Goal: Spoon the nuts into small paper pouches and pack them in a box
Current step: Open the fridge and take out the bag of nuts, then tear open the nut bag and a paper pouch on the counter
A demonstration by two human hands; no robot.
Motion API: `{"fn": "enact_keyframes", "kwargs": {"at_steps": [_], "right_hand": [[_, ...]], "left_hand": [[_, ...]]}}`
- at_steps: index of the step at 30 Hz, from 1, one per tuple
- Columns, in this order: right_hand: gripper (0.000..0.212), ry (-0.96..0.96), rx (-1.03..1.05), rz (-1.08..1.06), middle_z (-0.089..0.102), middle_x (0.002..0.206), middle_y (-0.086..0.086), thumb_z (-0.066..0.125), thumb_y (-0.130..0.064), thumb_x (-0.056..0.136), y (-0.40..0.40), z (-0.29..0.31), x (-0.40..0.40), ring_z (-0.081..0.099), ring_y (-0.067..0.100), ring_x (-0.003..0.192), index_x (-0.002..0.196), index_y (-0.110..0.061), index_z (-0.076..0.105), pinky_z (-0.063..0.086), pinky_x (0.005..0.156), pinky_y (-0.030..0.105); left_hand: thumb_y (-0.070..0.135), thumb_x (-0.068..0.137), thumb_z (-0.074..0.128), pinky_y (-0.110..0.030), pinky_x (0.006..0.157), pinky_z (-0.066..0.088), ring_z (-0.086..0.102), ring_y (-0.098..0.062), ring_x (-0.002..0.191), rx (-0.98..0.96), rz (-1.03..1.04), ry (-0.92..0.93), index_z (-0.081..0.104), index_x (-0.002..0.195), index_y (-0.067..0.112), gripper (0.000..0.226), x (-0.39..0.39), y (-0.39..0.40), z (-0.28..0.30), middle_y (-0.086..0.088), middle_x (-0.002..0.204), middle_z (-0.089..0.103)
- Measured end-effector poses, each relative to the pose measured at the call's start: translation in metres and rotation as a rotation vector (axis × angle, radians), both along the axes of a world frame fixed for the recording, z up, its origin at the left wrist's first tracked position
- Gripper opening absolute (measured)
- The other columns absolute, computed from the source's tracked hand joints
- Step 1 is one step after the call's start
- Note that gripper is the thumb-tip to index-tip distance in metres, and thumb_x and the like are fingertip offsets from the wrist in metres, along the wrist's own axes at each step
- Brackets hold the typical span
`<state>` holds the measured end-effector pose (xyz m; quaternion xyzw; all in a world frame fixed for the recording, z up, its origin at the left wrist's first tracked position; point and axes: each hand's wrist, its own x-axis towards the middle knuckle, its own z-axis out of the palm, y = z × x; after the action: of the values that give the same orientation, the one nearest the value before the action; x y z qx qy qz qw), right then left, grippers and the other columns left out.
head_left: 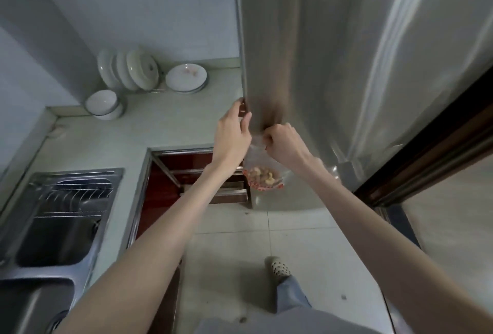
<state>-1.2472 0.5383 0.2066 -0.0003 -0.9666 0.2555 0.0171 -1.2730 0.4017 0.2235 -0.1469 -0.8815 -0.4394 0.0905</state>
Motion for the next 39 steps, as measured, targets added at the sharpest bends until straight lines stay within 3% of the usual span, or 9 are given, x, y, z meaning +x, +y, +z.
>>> {"fn": "enact_keyframes", "kwargs": {"at_steps": [4,9,11,14,16,20,27,31,39], "right_hand": [[0.018,0.018,0.0,0.072,0.066,0.073,0.023,0.046,0.003,0.071,0.006,0.004,-0.053,0.055,0.044,0.07,0.068,0.001,0.063,0.044,0.062,0.038],[0.021,0.058,-0.044,0.082,0.058,0.06,0.023,0.042,-0.002,0.073,0.012,0.009,-0.099,0.047,0.041,0.059,0.059,0.006,0.055,0.042,0.056,0.04],[0.023,0.064,-0.047,0.08,0.06,0.06,0.02,0.042,-0.001,0.075,0.014,0.008,-0.112,0.05,0.038,0.058,0.057,0.003,0.056,0.043,0.056,0.04],[0.024,0.067,-0.038,0.106,0.061,0.059,0.019,0.041,-0.001,0.075,0.015,-0.003,-0.122,0.053,0.037,0.058,0.057,0.001,0.058,0.045,0.056,0.039],[0.024,0.077,-0.045,0.135,0.062,0.06,0.013,0.042,-0.002,0.075,0.014,-0.014,-0.123,0.053,0.037,0.06,0.062,0.0,0.062,0.044,0.056,0.038],[0.018,-0.003,0.05,0.292,0.053,0.062,-0.001,0.052,0.0,0.073,-0.002,-0.043,-0.115,0.045,0.025,0.063,0.068,-0.011,0.065,0.03,0.06,0.026],[0.021,-0.293,0.248,0.702,0.063,0.077,0.009,0.057,0.0,0.076,-0.056,-0.098,-0.064,0.061,0.029,0.08,0.067,-0.018,0.062,0.037,0.062,0.026],[0.015,-0.283,0.257,0.941,0.066,0.082,0.014,0.054,-0.002,0.082,-0.093,-0.109,-0.022,0.062,0.033,0.081,0.081,-0.008,0.067,0.052,0.069,0.038],[0.018,-0.213,0.429,1.277,0.068,0.087,0.017,0.052,-0.019,0.091,-0.122,-0.138,0.068,0.064,0.037,0.083,0.092,-0.006,0.064,0.045,0.064,0.038]], "left_hand": [[0.016,0.101,0.046,-0.031,0.097,0.049,0.063,-0.021,0.114,0.022,0.024,-0.056,0.047,0.141,0.01,0.041,-0.051,0.009,0.0,-0.008,0.122,0.068],[0.019,0.1,0.047,-0.022,0.11,0.032,0.045,-0.017,0.136,0.054,0.001,-0.247,0.024,0.154,0.014,0.059,-0.09,0.019,0.002,-0.006,0.151,0.044],[0.015,0.1,0.046,-0.023,0.112,0.035,0.047,-0.005,0.132,0.096,-0.045,-0.284,0.023,0.155,0.017,0.06,-0.097,0.015,0.003,0.001,0.152,0.043],[0.01,0.1,0.044,0.0,0.091,0.037,0.055,0.01,0.102,0.139,-0.064,-0.286,0.031,0.152,0.021,0.055,-0.089,-0.001,0.0,0.006,0.146,0.047],[0.007,0.1,0.044,-0.009,0.102,0.036,0.051,0.002,0.12,0.194,-0.016,-0.291,0.04,0.147,0.019,0.049,-0.071,-0.021,-0.012,0.002,0.144,0.05],[-0.001,0.099,0.042,-0.017,0.101,0.041,0.054,0.003,0.116,0.355,0.265,-0.378,0.055,0.135,0.015,0.042,-0.006,-0.074,-0.061,0.009,0.128,0.058],[0.002,0.099,0.039,-0.027,0.083,0.046,0.06,-0.013,0.103,0.489,0.856,-0.607,0.06,0.121,0.023,0.037,0.183,-0.138,-0.14,0.004,0.116,0.066],[0.003,0.1,0.04,-0.029,0.074,0.043,0.058,-0.02,0.096,0.633,1.138,-0.716,0.058,0.117,0.015,0.028,0.286,-0.133,-0.161,-0.005,0.113,0.065],[0.001,0.099,0.038,-0.028,0.068,0.038,0.054,-0.025,0.094,0.83,1.534,-0.787,0.055,0.126,0.004,0.031,0.459,-0.065,-0.193,-0.013,0.116,0.061]]}}
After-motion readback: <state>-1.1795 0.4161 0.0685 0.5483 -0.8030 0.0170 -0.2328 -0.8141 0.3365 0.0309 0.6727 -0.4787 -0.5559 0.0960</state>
